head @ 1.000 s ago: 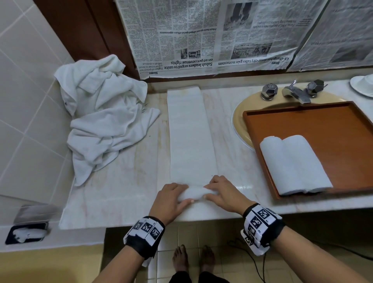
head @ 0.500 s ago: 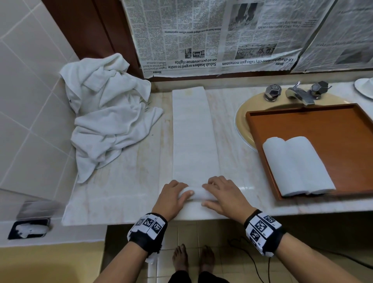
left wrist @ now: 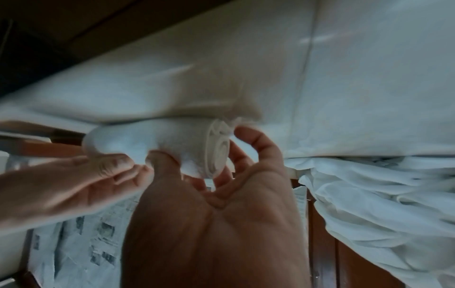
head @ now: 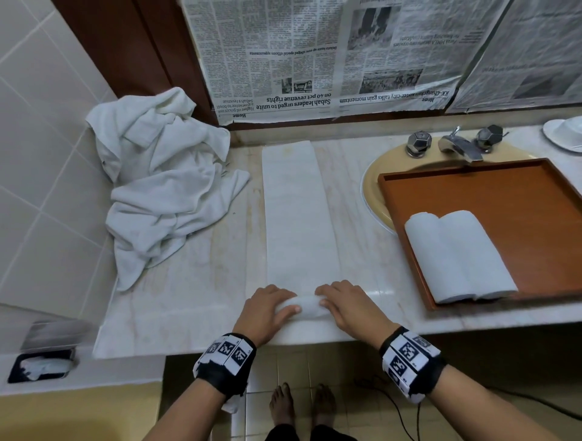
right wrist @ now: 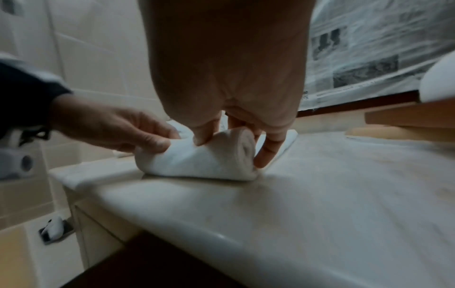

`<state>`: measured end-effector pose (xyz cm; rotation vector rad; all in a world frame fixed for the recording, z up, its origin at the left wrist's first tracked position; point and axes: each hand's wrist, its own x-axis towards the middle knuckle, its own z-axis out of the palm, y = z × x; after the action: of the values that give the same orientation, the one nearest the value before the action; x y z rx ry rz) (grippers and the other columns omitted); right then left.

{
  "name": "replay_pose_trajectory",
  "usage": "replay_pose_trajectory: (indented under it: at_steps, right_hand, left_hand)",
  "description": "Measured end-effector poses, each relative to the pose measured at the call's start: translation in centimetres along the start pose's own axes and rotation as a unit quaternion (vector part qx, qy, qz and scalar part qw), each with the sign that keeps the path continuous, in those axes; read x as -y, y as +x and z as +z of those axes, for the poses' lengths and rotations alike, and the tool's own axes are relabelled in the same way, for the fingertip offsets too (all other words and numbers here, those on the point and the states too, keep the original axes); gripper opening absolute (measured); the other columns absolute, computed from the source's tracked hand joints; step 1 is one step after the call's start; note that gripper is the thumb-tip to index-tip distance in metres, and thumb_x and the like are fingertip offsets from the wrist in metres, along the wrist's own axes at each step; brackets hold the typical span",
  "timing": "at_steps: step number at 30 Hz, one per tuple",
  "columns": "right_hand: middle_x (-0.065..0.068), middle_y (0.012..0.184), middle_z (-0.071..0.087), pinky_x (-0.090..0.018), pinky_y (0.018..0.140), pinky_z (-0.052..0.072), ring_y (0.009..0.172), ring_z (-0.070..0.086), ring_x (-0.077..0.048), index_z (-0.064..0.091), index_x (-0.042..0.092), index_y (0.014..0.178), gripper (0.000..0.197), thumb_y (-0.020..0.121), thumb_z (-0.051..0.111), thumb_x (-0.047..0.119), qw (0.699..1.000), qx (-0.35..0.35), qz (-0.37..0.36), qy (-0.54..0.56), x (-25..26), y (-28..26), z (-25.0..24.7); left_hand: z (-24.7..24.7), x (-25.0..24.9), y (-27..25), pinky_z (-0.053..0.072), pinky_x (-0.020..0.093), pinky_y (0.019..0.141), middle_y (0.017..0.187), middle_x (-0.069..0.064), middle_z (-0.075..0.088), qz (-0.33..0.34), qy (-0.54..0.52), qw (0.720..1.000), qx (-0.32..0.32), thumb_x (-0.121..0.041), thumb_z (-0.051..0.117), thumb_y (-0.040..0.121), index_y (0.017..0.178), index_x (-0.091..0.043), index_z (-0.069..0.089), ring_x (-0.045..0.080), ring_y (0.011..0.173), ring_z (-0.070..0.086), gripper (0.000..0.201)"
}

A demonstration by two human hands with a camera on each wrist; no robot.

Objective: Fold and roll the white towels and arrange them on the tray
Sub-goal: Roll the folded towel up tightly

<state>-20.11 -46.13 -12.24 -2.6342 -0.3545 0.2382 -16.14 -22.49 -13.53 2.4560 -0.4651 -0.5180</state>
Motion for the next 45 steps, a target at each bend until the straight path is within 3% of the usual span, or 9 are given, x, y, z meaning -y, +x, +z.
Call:
replay_pose_trajectory:
  at_steps: [5, 10, 16, 20, 24, 29, 35, 39, 45]
  right_hand:
    - [-0.003, 0.126, 0.051, -0.035, 0.092, 0.042, 0.115, 0.045, -0.022, 0.059, 0.020, 0.133, 0.055, 0.087, 0.062, 0.051, 0.998, 0.031, -0.011, -0.053, 0.1, -0.6, -0.2]
    - [0.003, 0.122, 0.053, -0.029, 0.095, 0.039, 0.114, 0.047, -0.016, 0.060, 0.023, 0.135, 0.045, 0.096, 0.058, 0.046, 0.997, 0.072, 0.026, 0.033, 0.5, 0.4, -1.1]
    - [-0.002, 0.122, 0.058, -0.031, 0.099, 0.038, 0.114, 0.052, -0.021, 0.057, 0.026, 0.131, 0.041, 0.096, 0.057, 0.046, 0.988, 0.089, 0.078, 0.096, 0.4, 1.4, -2.1]
    - [0.000, 0.117, 0.057, -0.038, 0.087, 0.044, 0.106, 0.053, -0.023, 0.053, 0.022, 0.125, 0.032, 0.096, 0.055, 0.035, 0.997, 0.008, -0.012, -0.076, 1.1, 0.8, -1.2]
    - [0.001, 0.104, 0.062, -0.038, 0.074, 0.050, 0.092, 0.060, -0.022, 0.063, 0.021, 0.108, 0.043, 0.073, 0.075, 0.043, 0.988, -0.004, -0.038, -0.152, 1.3, 1.1, 0.0]
    - [-0.002, 0.120, 0.059, -0.036, 0.096, 0.040, 0.112, 0.053, -0.023, 0.059, 0.018, 0.131, 0.040, 0.095, 0.060, 0.035, 0.999, 0.039, 0.012, -0.004, 0.3, 2.4, -0.9]
    - [0.004, 0.116, 0.043, -0.027, 0.098, 0.034, 0.110, 0.041, -0.013, 0.060, 0.018, 0.134, 0.046, 0.095, 0.062, 0.043, 0.983, 0.131, 0.068, 0.111, 0.2, 2.8, -2.3]
    - [-0.003, 0.120, 0.051, -0.036, 0.093, 0.044, 0.107, 0.052, -0.023, 0.053, 0.014, 0.134, 0.046, 0.097, 0.056, 0.041, 0.997, 0.061, 0.007, -0.040, 0.8, 1.5, -1.8]
    - [-0.004, 0.095, 0.061, -0.035, 0.069, 0.053, 0.082, 0.060, -0.024, 0.065, 0.013, 0.100, 0.043, 0.067, 0.081, 0.036, 0.983, 0.017, -0.053, -0.174, 1.5, 0.1, 0.4]
  left_hand:
    - [0.2, -0.1, 0.2, 0.040, 0.044, 0.099, 0.116, -0.012, 0.058, -0.041, 0.017, 0.999, 0.031, -0.083, 0.021, 0.075, 0.122, -0.042, 0.062, 0.013, 0.110, 0.053, 0.076]
    - [0.7, -0.9, -1.0, 0.039, 0.037, 0.090, 0.123, -0.014, 0.049, 0.006, 0.069, 0.996, -0.057, -0.072, 0.029, 0.084, 0.126, -0.043, 0.058, 0.014, 0.113, 0.045, 0.058]
    - [1.0, 0.1, -1.3, 0.041, 0.037, 0.094, 0.126, -0.016, 0.055, 0.006, 0.065, 0.997, -0.044, -0.081, 0.040, 0.074, 0.131, -0.043, 0.058, 0.013, 0.120, 0.044, 0.071]
    - [-0.4, -0.6, 0.2, 0.039, 0.038, 0.100, 0.122, -0.014, 0.053, -0.027, 0.019, 0.999, 0.015, -0.081, 0.047, 0.072, 0.127, -0.037, 0.064, 0.014, 0.119, 0.038, 0.072]
    - [-1.1, -0.8, 1.3, 0.035, 0.033, 0.105, 0.115, -0.010, 0.047, -0.055, -0.040, 0.997, 0.028, -0.060, 0.066, 0.085, 0.128, -0.029, 0.066, 0.016, 0.121, 0.038, 0.053]
    - [-0.9, -0.8, 0.7, 0.042, 0.039, 0.094, 0.129, -0.012, 0.047, 0.009, 0.080, 0.996, -0.031, -0.066, 0.053, 0.086, 0.133, -0.039, 0.055, 0.017, 0.120, 0.037, 0.055]
    - [-0.4, -0.1, 0.3, 0.040, 0.037, 0.093, 0.115, -0.012, 0.053, -0.009, 0.051, 0.999, -0.002, -0.082, 0.026, 0.077, 0.133, -0.045, 0.056, 0.013, 0.112, 0.042, 0.073]
    - [-0.8, 0.1, 1.0, 0.044, 0.043, 0.093, 0.097, -0.007, 0.058, -0.019, -0.005, 0.998, 0.053, -0.084, 0.028, 0.075, 0.124, -0.044, 0.064, 0.016, 0.099, 0.053, 0.072]
    - [0.1, 0.1, 0.8, 0.045, 0.045, 0.096, 0.116, -0.006, 0.060, -0.037, -0.033, 0.998, 0.030, -0.077, 0.029, 0.086, 0.128, -0.043, 0.057, 0.016, 0.109, 0.054, 0.061]
